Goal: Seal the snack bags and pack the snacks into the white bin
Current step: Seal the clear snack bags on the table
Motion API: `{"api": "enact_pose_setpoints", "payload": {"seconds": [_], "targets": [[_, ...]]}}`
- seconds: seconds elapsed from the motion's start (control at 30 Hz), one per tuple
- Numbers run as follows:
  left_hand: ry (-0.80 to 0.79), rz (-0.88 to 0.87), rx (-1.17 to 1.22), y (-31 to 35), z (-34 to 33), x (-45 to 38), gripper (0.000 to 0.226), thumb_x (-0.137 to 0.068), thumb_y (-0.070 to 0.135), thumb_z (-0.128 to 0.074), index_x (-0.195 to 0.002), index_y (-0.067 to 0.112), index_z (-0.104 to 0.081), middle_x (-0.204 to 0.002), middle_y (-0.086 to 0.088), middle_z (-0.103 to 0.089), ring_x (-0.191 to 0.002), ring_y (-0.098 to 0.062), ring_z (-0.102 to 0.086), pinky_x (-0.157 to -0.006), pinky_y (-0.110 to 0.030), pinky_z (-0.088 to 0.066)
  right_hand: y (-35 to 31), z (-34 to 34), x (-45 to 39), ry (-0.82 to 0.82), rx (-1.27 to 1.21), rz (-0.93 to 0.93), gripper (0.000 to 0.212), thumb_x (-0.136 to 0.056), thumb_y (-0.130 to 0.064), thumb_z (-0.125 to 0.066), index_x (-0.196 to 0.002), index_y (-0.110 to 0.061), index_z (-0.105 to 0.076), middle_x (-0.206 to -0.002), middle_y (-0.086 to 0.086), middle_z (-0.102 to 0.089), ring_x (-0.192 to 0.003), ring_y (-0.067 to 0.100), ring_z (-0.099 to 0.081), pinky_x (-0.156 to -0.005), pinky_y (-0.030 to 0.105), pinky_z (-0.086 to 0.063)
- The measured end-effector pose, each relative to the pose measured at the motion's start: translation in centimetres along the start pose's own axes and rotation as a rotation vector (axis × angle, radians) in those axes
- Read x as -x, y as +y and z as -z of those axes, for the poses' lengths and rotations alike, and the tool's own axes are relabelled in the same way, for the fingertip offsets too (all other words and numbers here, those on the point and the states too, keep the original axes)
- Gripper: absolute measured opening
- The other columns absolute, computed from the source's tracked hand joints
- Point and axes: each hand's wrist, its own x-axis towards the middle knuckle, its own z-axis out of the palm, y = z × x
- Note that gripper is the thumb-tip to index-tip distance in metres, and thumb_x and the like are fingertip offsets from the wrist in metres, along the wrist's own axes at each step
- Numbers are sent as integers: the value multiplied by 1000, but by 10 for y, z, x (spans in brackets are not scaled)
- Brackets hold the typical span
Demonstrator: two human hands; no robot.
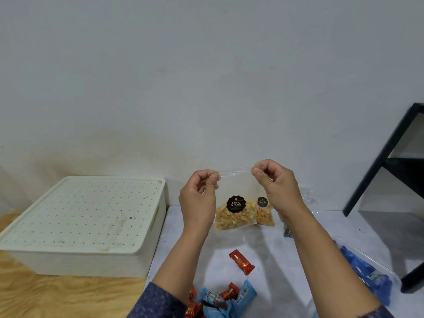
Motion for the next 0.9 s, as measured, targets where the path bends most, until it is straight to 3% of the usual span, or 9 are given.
{"api": "enact_pose_setpoints", "payload": {"seconds": [0.3, 0.5, 0.73, 0.9], "targets": [[8, -8, -72, 2, -1, -2, 22, -94, 16, -54, -77, 28, -59, -70, 12, -62, -64, 6, -56, -70, -16, -44, -2, -2, 6, -125, -49, -15, 16, -86, -12, -65, -76, -24, -68, -73, -17, -68, -75, -2, -58, -76, 17, -46], [-106, 59, -12, 5, 2, 2, 13, -90, 19, -61, -81, 28, -65, -77, 12, -66, -67, 7, -59, -70, -17, -46, -5, -3, 8, -46, -56, 30, 19, -85, -5, -65, -73, -20, -65, -70, -14, -64, -67, -7, -56, -69, 7, -45], [-92, 6, -68, 5, 7, 4, 22, -89, 16, -62, -73, 32, -63, -71, 12, -67, -73, -6, -62, -75, -20, -49, -9, -7, 16, -131, -118, -25, 17, -79, -7, -71, -72, -22, -72, -70, -13, -72, -72, 1, -62, -69, 11, -50], [-123, 23, -49, 5, 8, 11, 16, -90, 19, -61, -78, 29, -62, -72, 13, -66, -76, -4, -62, -77, -21, -47, -11, -11, 18, -52, -94, -39, 21, -80, -12, -72, -64, -27, -71, -64, -15, -68, -62, 6, -53, -49, 11, -40]]}}
